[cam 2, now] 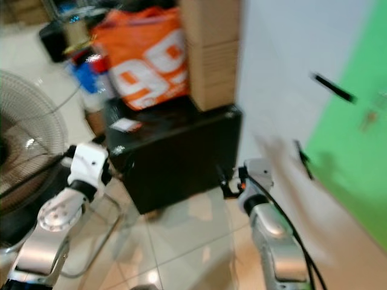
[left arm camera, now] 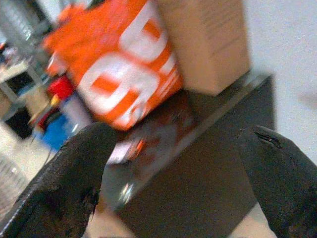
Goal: Hang keys on a hook
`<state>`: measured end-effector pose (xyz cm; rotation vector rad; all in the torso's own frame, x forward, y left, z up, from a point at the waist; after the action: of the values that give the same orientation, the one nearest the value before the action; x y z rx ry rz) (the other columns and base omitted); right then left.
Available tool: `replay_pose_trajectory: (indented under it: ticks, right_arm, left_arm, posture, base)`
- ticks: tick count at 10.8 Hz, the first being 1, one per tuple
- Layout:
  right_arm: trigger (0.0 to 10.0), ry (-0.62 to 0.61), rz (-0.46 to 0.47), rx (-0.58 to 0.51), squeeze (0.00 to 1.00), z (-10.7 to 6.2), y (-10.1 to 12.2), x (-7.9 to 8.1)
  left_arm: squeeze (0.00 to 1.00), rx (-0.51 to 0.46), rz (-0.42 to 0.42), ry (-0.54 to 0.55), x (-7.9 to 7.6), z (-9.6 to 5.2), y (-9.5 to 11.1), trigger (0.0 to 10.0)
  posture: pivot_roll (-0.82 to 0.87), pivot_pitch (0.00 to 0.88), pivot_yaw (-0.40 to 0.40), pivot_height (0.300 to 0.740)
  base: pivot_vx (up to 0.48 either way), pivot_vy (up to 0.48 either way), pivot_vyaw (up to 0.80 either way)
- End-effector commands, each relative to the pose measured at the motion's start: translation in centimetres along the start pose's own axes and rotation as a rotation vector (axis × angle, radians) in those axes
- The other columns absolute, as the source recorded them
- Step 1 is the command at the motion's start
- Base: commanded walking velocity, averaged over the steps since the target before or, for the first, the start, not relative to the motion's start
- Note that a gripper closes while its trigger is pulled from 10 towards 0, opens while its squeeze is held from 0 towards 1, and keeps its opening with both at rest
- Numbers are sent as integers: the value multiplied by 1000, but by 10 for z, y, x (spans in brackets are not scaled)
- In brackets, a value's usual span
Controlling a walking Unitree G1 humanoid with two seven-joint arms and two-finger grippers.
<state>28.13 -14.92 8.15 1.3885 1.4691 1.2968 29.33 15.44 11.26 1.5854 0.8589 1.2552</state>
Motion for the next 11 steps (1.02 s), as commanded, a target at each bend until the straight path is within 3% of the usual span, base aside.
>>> replay_pose_trajectory:
  ticks: [1, 3, 11]
  right_arm:
    - [10000, -2, -20, -17, 1000, 0, 7, -1]
    - [10000, -23, -56, -31, 1000, 2, 10, -5]
    - [10000, -48, -67, -32, 1000, 6, 17, -11]
  left_arm:
    - [592, -3, -7, -9, -2, 1, 0, 10000]
    - [600, -14, -34, -13, -6, 4, 2, 10000]
    - [608, -20, -72, 7, -2, 4, 1, 10000]
  posture:
    - [-30, 0, 107, 740]
    - [-44, 0, 90, 740]
    - [-29, 0, 47, 740]
  base:
    - [0, 0, 800]
    - [0, 0, 269]
    - [266, 0, 0]
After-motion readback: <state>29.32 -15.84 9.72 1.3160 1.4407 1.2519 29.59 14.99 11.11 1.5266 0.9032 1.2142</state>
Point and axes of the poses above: a point about 5 cm out from each wrist's last joint towards the gripper, its own z axis pointing out of the wrist towards the gripper, its own y axis along the axis of the wrist's last joint, x = y × z, the point moved 3 cm from there along z, pointing out of the wrist towards the gripper, and after that the axes turned 3 degrees about z, right-handed, at the moved point
